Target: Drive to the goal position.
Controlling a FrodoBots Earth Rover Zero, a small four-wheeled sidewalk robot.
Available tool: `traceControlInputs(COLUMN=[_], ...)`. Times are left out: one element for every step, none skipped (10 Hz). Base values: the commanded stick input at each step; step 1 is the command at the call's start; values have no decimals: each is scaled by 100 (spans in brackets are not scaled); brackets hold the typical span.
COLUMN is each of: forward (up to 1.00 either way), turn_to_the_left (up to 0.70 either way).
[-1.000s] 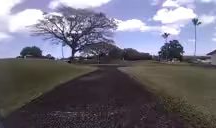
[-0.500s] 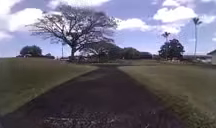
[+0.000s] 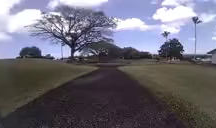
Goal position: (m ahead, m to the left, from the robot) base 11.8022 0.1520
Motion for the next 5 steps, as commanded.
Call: traceControlInputs(forward=[30,30,30,30,30], turn_to_the_left=[0,0,0,0,0])
